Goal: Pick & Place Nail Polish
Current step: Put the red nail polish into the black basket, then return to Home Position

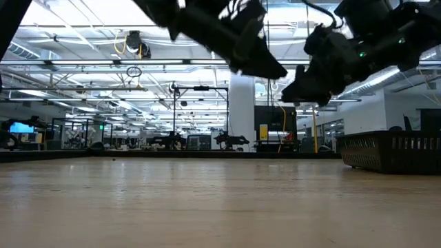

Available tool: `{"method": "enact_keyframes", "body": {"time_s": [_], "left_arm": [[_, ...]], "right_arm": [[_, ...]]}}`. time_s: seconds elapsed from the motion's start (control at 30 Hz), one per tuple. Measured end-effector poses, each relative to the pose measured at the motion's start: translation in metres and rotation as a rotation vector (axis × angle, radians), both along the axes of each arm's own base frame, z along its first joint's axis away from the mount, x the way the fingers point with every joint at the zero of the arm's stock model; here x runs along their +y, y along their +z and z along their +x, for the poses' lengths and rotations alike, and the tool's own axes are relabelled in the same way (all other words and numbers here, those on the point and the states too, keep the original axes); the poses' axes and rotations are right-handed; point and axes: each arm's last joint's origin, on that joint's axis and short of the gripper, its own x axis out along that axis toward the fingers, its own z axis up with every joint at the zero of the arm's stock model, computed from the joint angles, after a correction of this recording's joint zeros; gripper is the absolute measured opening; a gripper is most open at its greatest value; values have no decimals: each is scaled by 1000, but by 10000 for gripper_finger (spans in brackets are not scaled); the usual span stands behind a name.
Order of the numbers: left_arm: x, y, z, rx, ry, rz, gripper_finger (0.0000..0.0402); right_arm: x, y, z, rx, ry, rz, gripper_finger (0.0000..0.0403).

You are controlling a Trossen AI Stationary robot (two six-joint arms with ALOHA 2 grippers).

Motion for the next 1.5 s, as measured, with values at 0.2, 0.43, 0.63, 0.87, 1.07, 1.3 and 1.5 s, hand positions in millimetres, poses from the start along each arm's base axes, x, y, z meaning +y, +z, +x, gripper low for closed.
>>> {"method": "enact_keyframes", "body": {"time_s": [0.2, 0.43, 0.63, 0.87, 1.07, 1.3, 1.5], "left_arm": [[-9, 25, -9, 81, 88, 112, 248], [10, -6, -17, 300, 183, -27, 254], [22, -16, -13, 301, 237, -95, 255], [25, -16, -13, 299, 247, -81, 255], [26, -20, -17, 359, 263, -4, 255], [19, 19, -30, 270, 112, -115, 255], [13, 65, -64, 139, -65, -116, 255]], "right_arm": [[8, 17, -30, 196, -6, 90, 95], [22, 21, -64, 433, -85, 327, 95], [26, 10, -79, 607, -156, 424, 95], [25, 2, -82, 624, -194, 451, 197], [26, 3, -80, 597, -179, 452, 262], [29, 4, -80, 640, -85, 532, 281], [31, 27, -82, 527, 89, 649, 278]]}}
